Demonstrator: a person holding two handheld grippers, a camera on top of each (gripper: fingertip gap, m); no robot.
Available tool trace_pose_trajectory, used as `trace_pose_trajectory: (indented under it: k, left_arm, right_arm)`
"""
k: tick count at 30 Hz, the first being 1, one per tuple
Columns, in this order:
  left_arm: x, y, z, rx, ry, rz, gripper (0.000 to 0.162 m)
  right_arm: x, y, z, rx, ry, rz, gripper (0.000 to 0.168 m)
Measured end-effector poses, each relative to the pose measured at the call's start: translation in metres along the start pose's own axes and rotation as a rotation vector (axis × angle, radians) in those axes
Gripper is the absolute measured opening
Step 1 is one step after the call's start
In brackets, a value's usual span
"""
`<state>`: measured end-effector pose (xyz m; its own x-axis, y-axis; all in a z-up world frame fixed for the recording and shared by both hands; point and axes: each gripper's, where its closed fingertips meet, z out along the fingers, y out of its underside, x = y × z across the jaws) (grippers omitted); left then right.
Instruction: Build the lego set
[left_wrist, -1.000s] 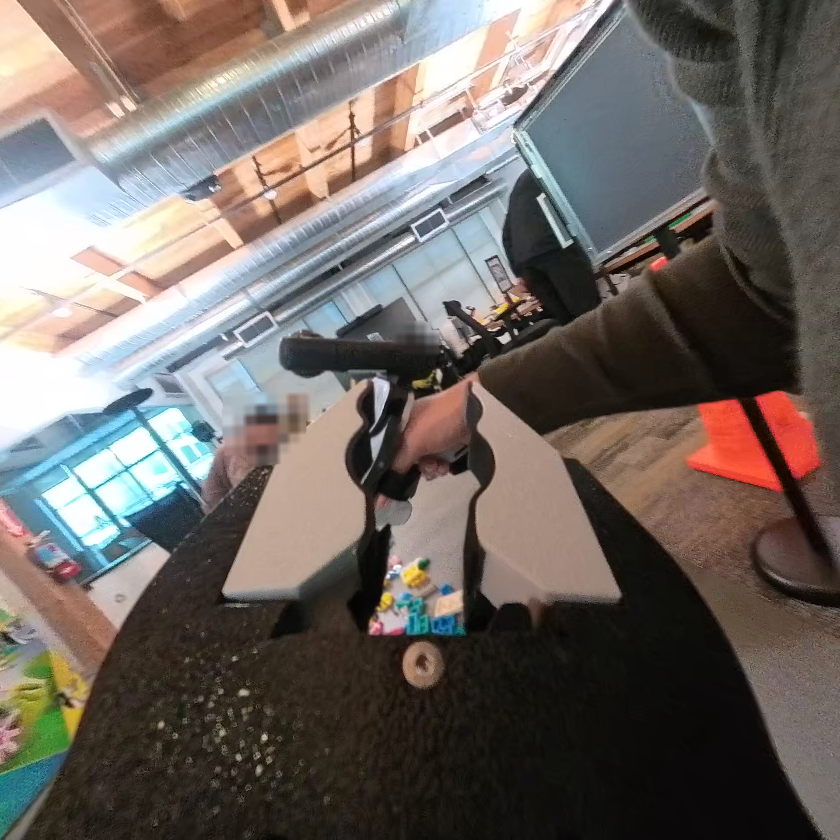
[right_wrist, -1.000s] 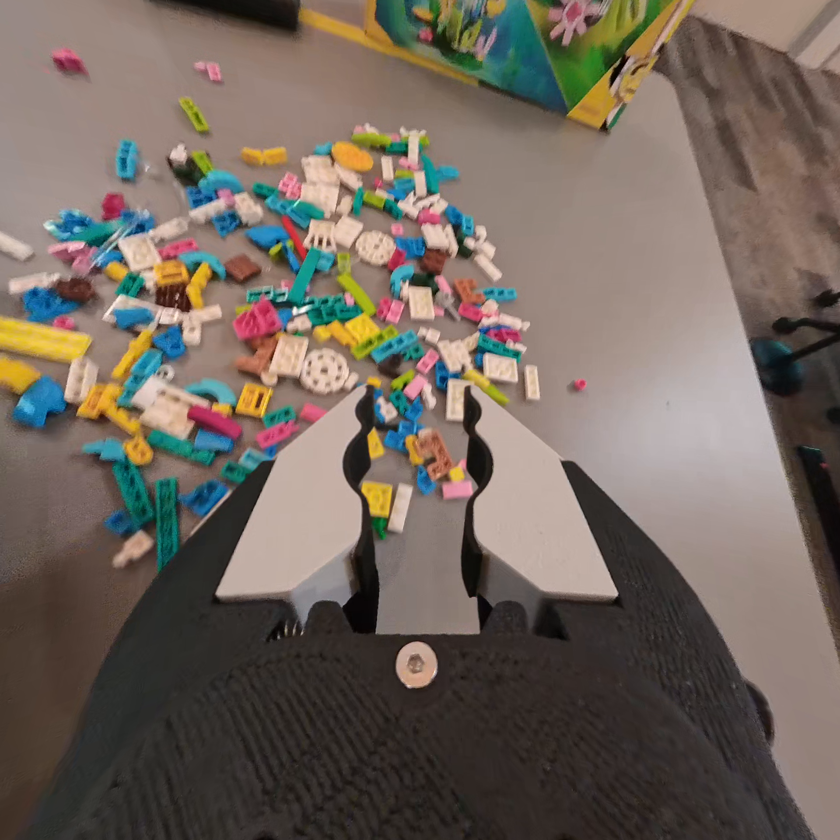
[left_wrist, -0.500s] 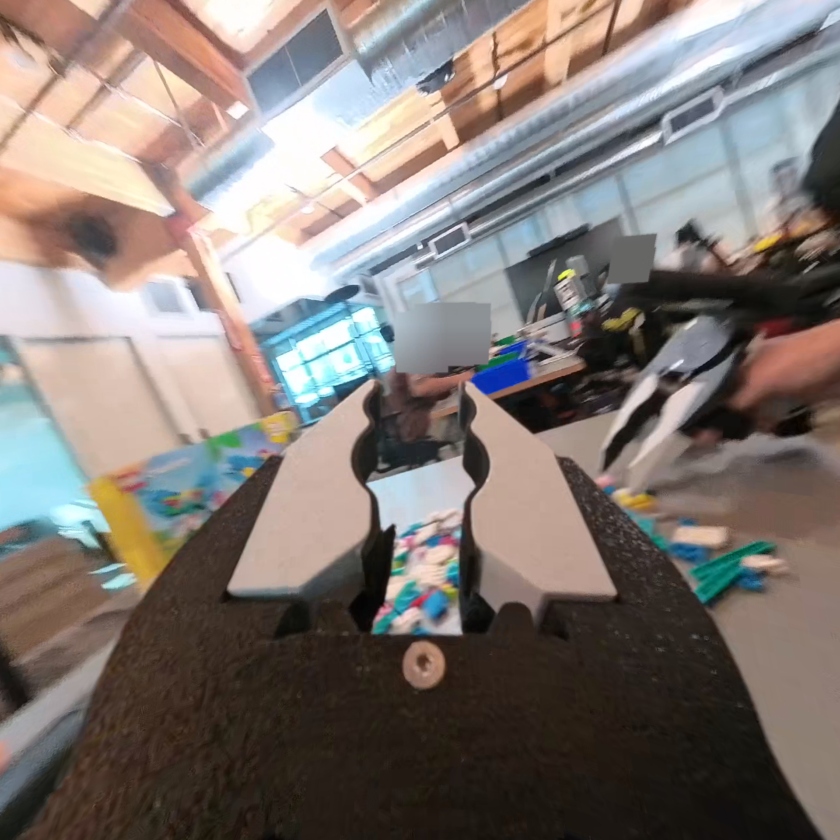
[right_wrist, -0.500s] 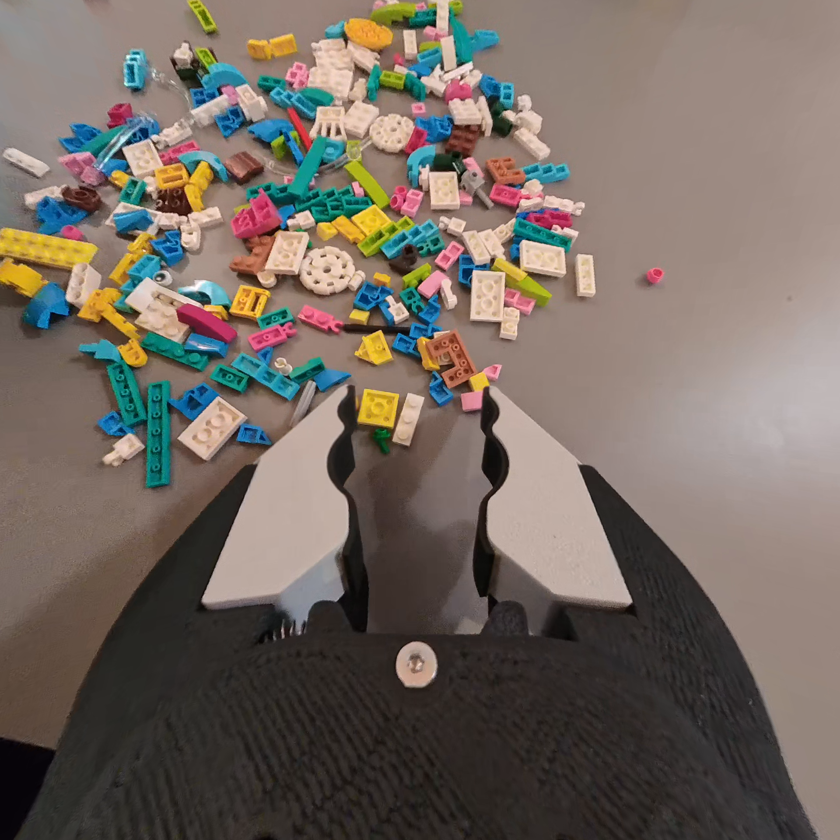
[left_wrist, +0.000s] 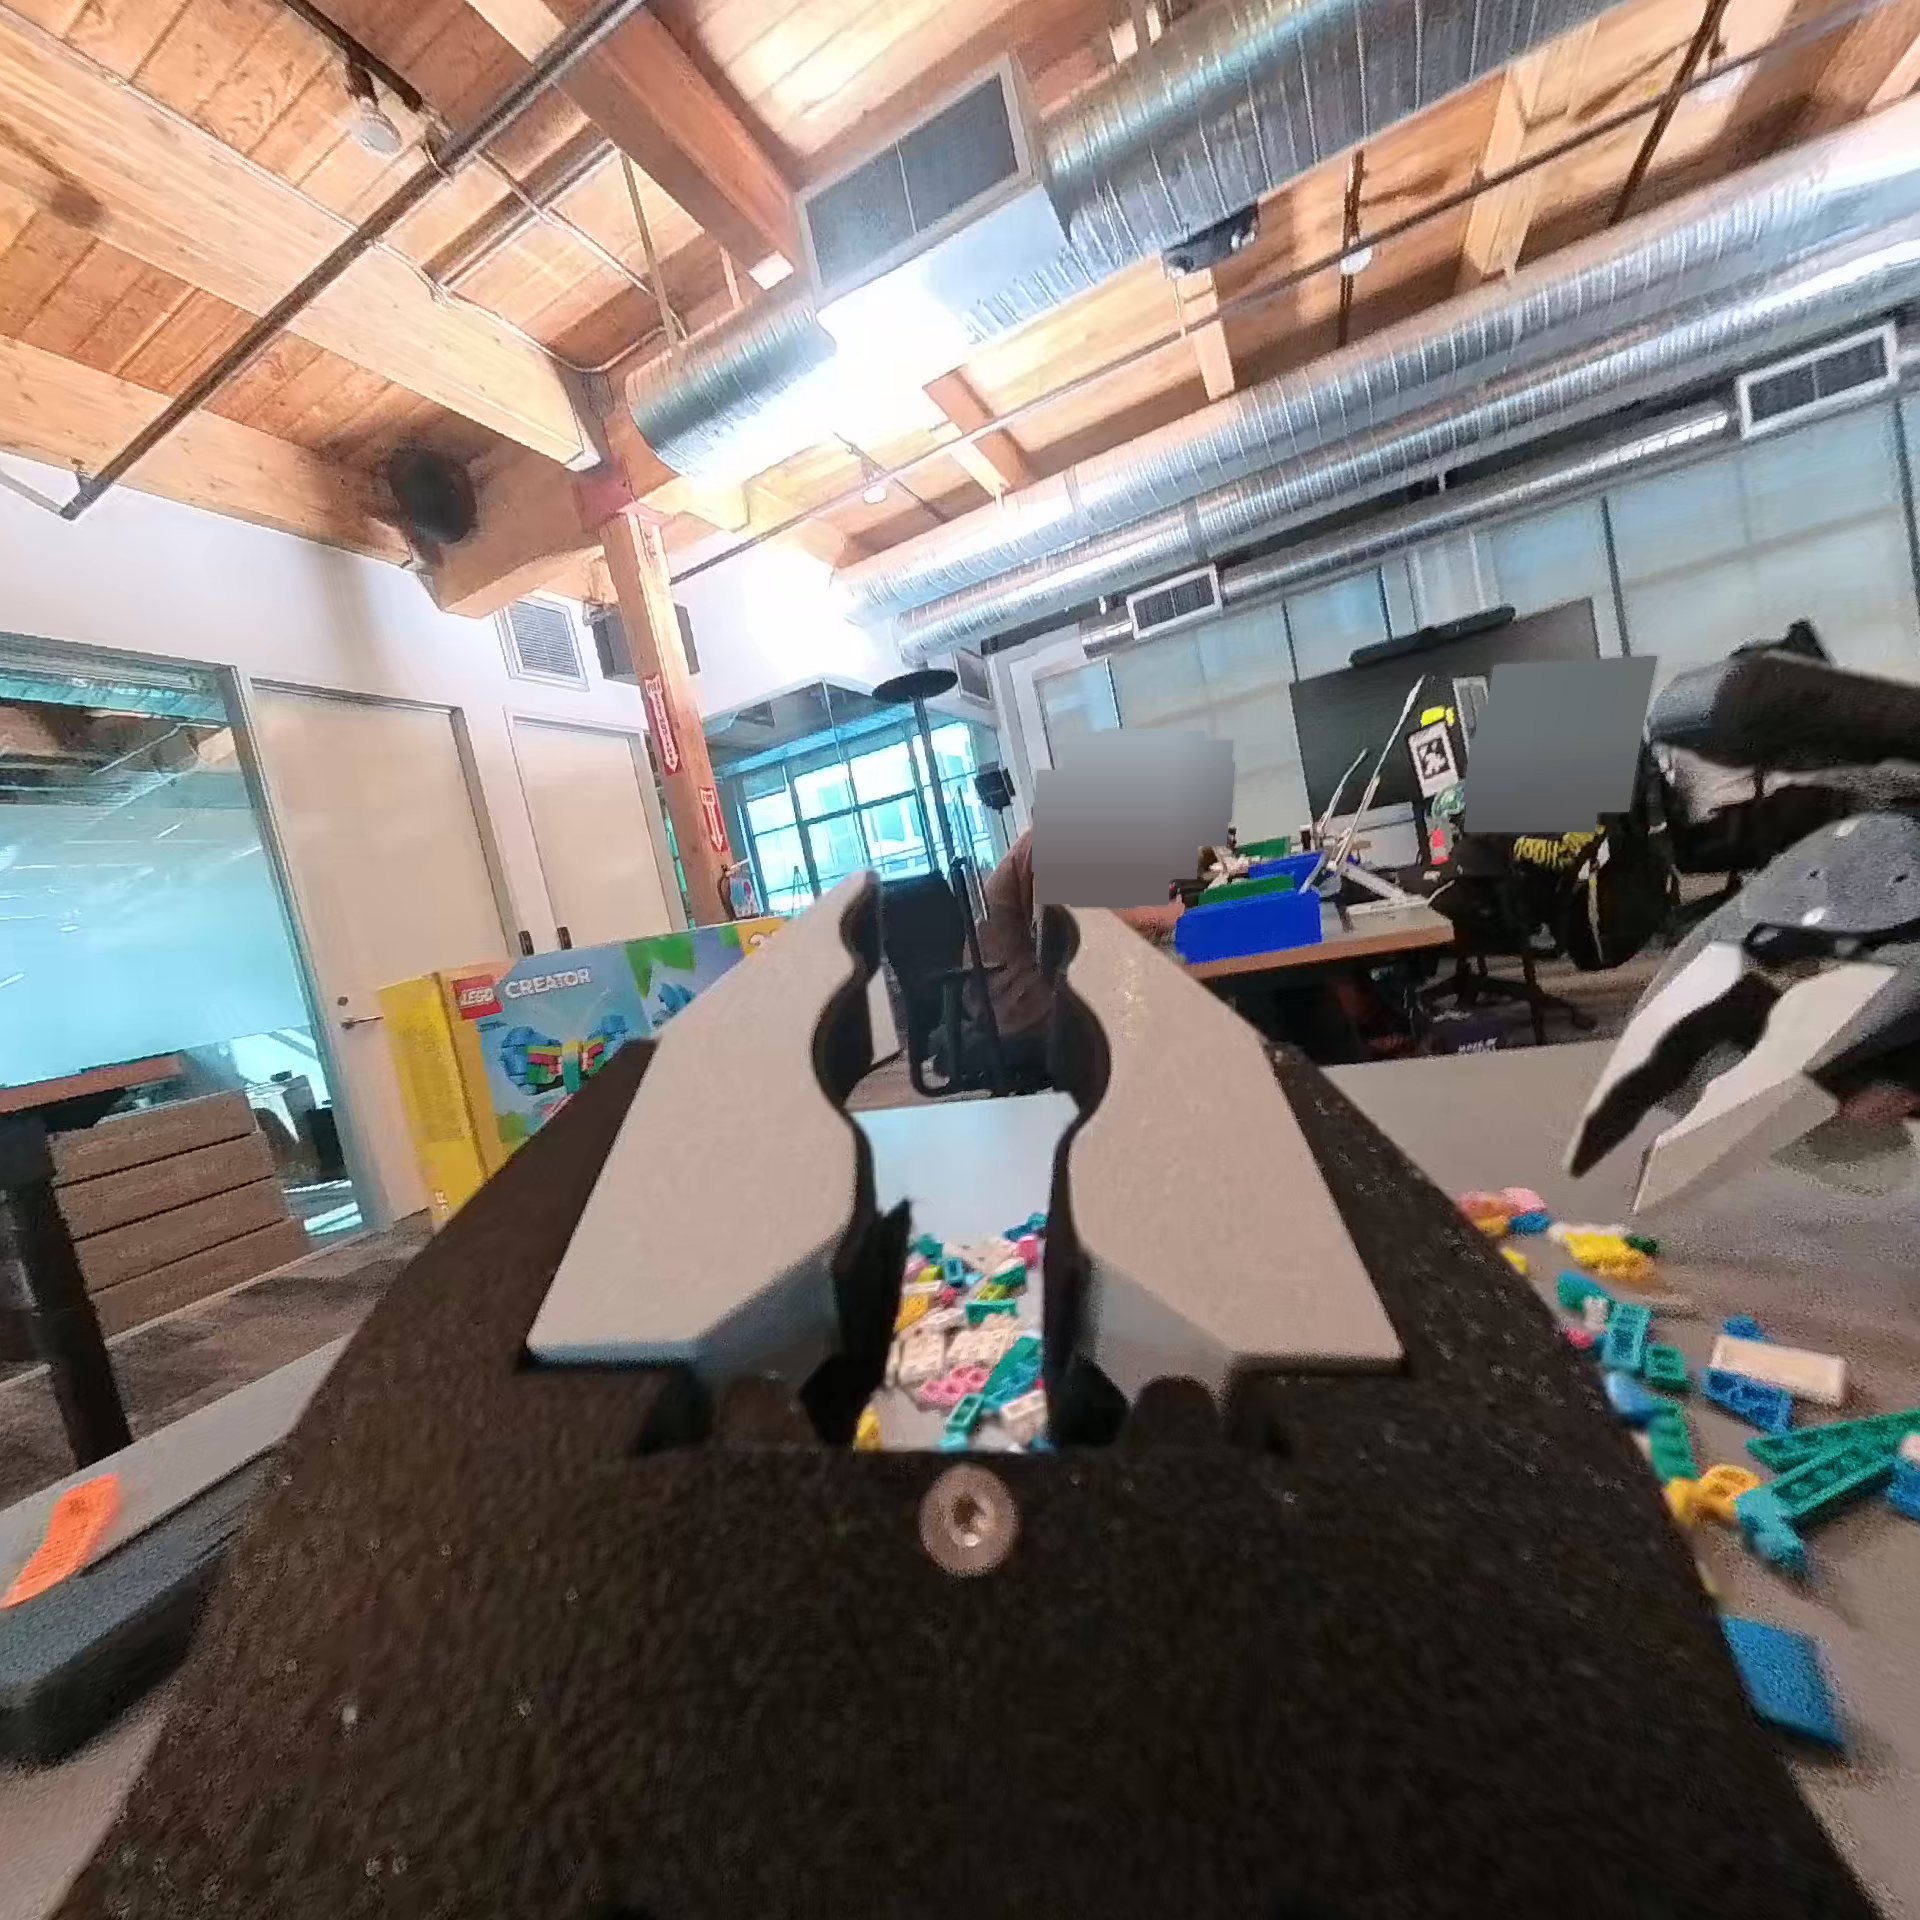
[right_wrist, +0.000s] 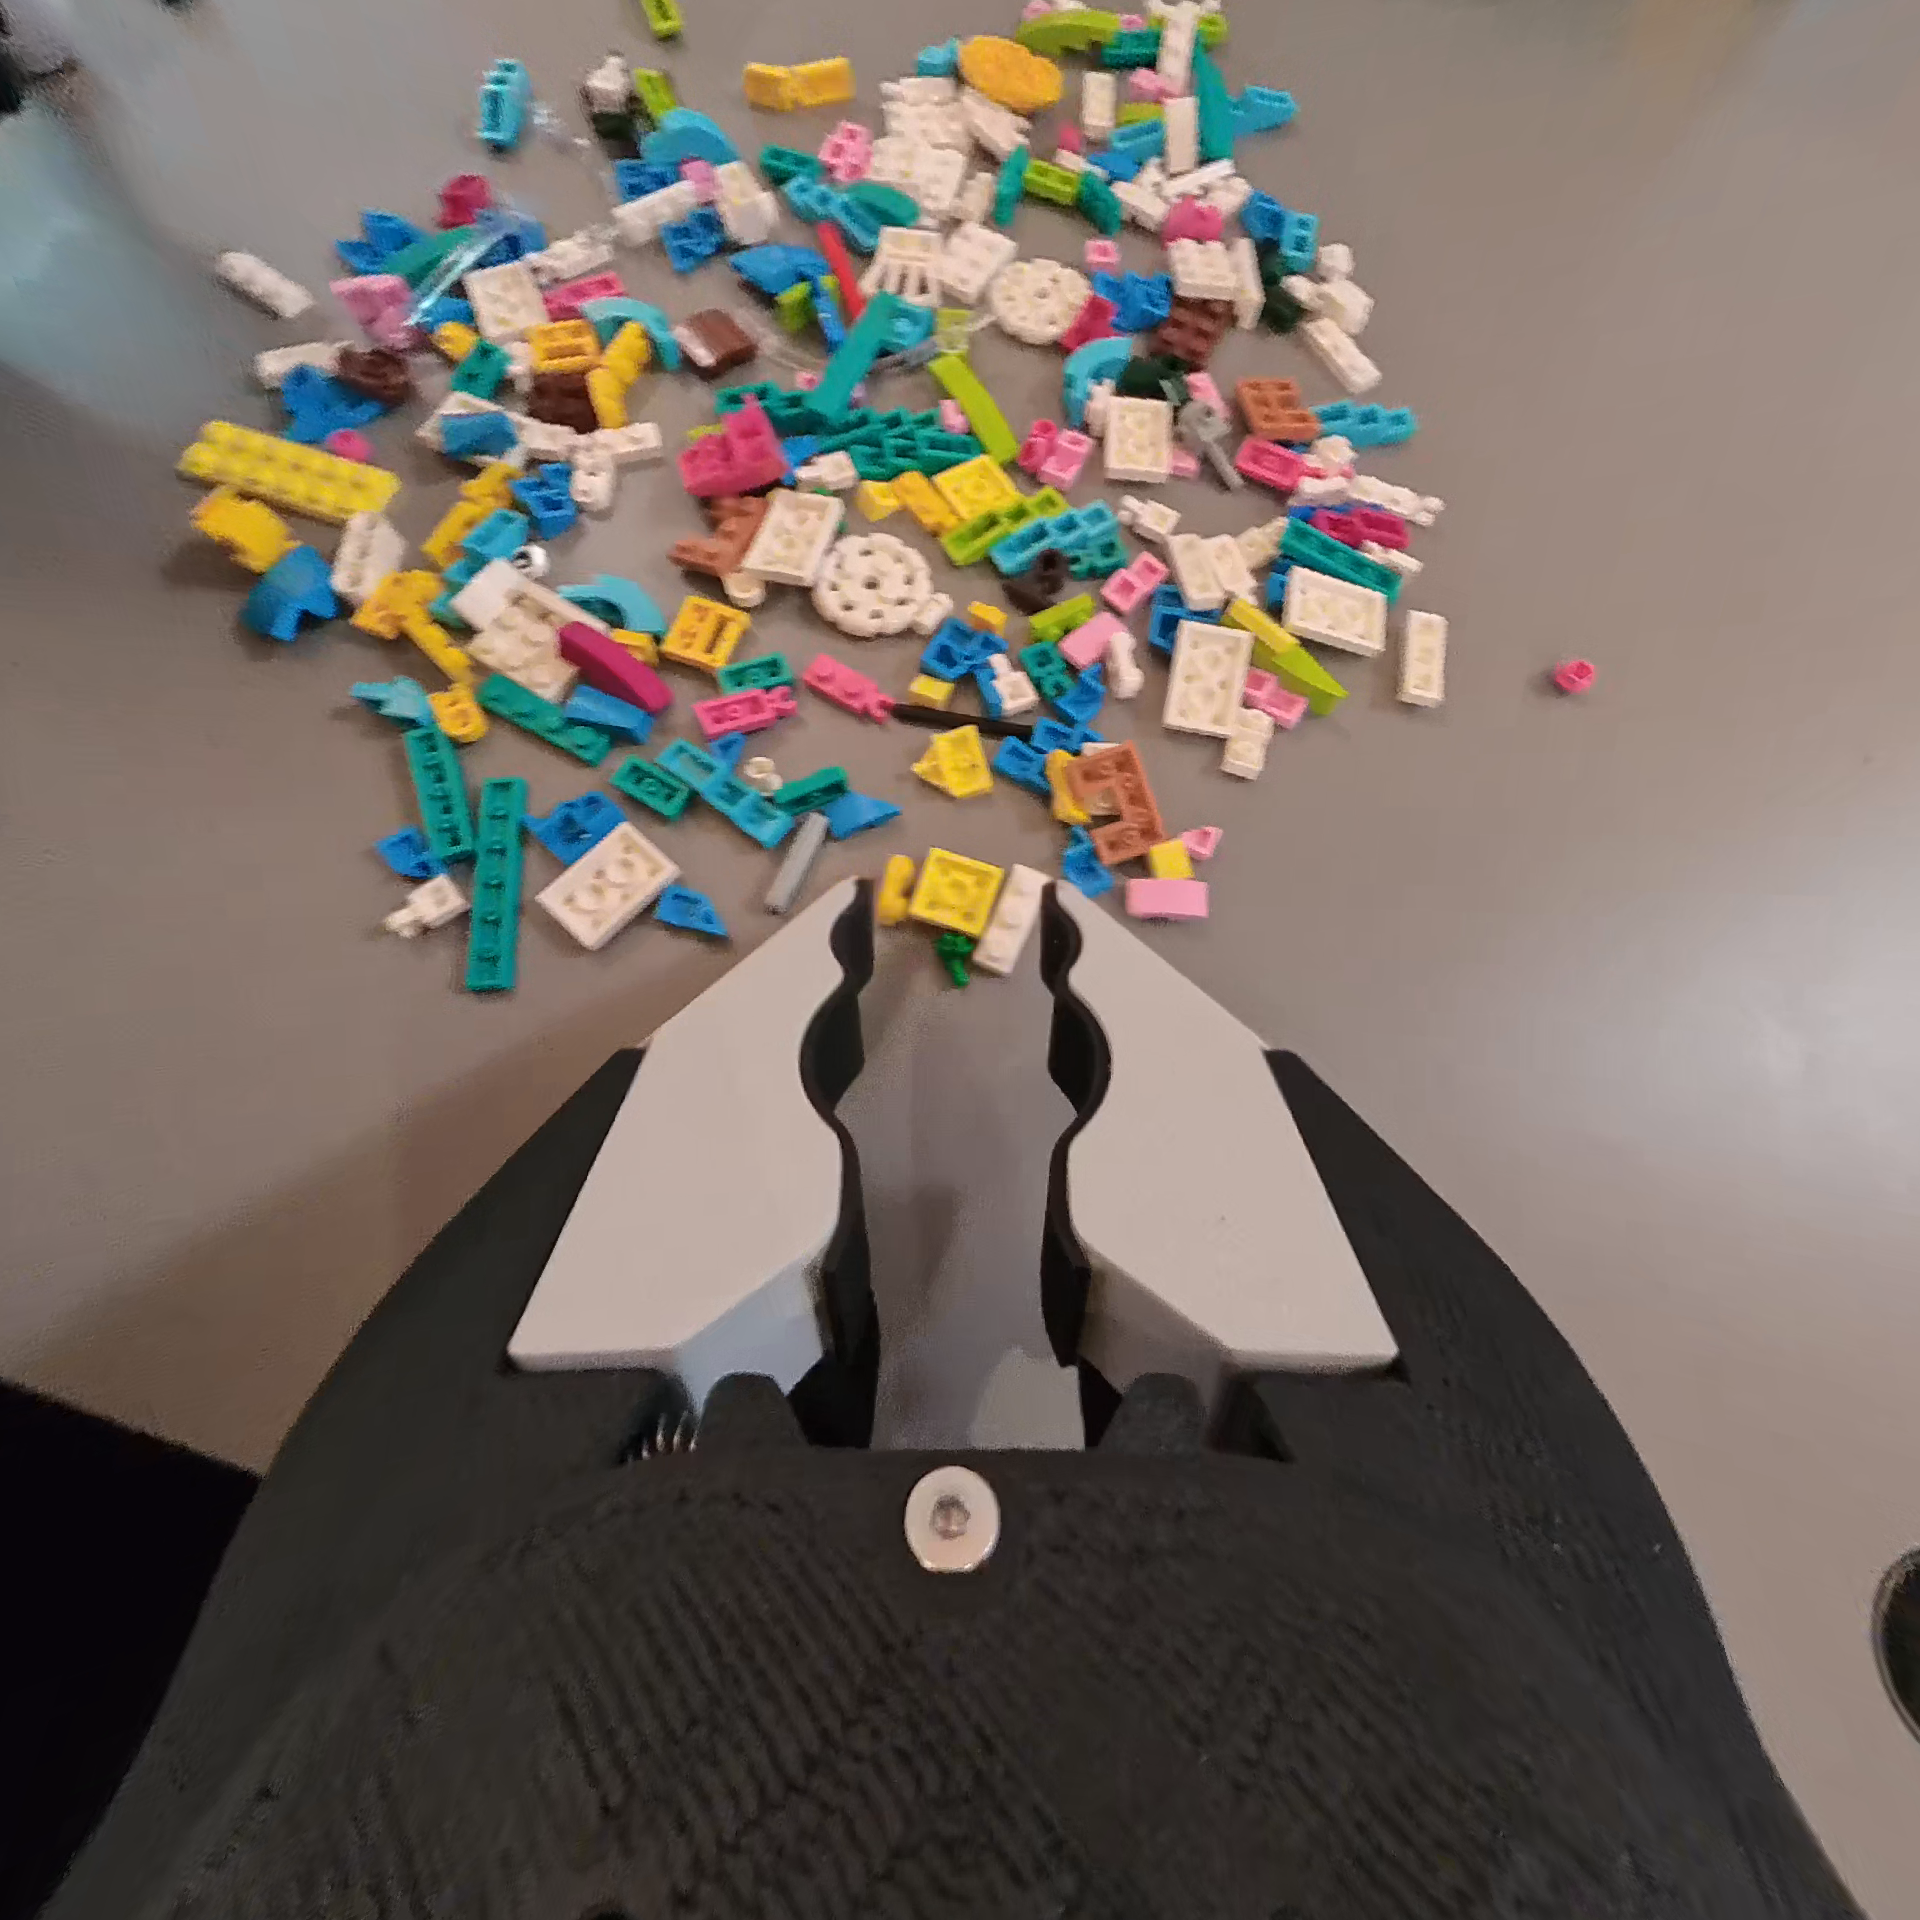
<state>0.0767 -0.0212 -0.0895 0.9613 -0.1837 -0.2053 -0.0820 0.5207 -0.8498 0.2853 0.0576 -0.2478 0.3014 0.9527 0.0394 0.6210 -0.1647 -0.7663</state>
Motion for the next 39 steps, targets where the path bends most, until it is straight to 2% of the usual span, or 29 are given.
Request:
trace_pose_trajectory:
  k: [5, 6, 8, 10, 14, 16, 21, 24, 29, 31, 34, 37, 39]
  left_arm:
    - [0.031, -0.014, -0.001, 0.068, 0.083, -0.097, 0.026]
    - [0.037, -0.016, -0.001, 0.077, 0.079, -0.110, 0.031]
    - [0.046, -0.014, -0.003, 0.069, 0.067, -0.171, 0.041]
    - [0.050, -0.012, -0.002, 0.060, 0.074, -0.236, 0.041]
    - [0.042, -0.009, -0.002, 0.052, 0.047, -0.238, 0.040]
    - [0.040, -0.008, -0.002, 0.051, 0.047, -0.257, 0.034]
    - [0.047, -0.008, -0.001, 0.048, 0.069, -0.241, 0.032]
    - [0.049, -0.009, 0.000, 0.049, 0.079, -0.227, 0.032]
    - [0.052, -0.007, 0.001, 0.042, 0.091, -0.218, 0.031]
    - [0.056, -0.008, 0.001, 0.045, 0.104, -0.198, 0.031]
    - [0.067, -0.010, 0.001, 0.050, 0.141, -0.180, 0.030]
    - [0.083, -0.016, -0.001, 0.072, 0.196, -0.134, 0.029]
    - [0.095, -0.021, -0.004, 0.091, 0.236, -0.076, 0.021]
  right_arm:
    - [-0.031, -0.008, 0.004, -0.014, -0.073, -0.104, 0.027]
    - [-0.035, -0.008, 0.006, -0.027, -0.079, -0.127, 0.027]
    - [-0.029, -0.003, 0.007, -0.099, -0.032, -0.168, 0.027]
    - [-0.017, 0.008, 0.004, -0.176, 0.028, -0.187, 0.026]
    - [-0.007, 0.012, -0.002, -0.150, 0.033, -0.082, 0.017]
    - [-0.002, 0.016, -0.001, -0.151, 0.047, -0.062, 0.015]
    - [-0.005, 0.020, 0.006, -0.137, 0.000, -0.006, 0.010]
    - [-0.003, 0.020, 0.007, -0.122, 0.003, 0.010, 0.002]
    - [-0.005, 0.018, 0.008, -0.130, 0.003, -0.035, 0.001]
    - [-0.003, 0.005, 0.007, -0.112, 0.038, -0.100, 0.001]
    - [-0.006, -0.044, 0.014, -0.004, 0.038, -0.199, 0.001]
    - [-0.031, -0.108, 0.044, 0.126, -0.059, -0.303, 0.001]
    - [-0.056, -0.146, 0.079, 0.180, -0.116, -0.408, 0.001]
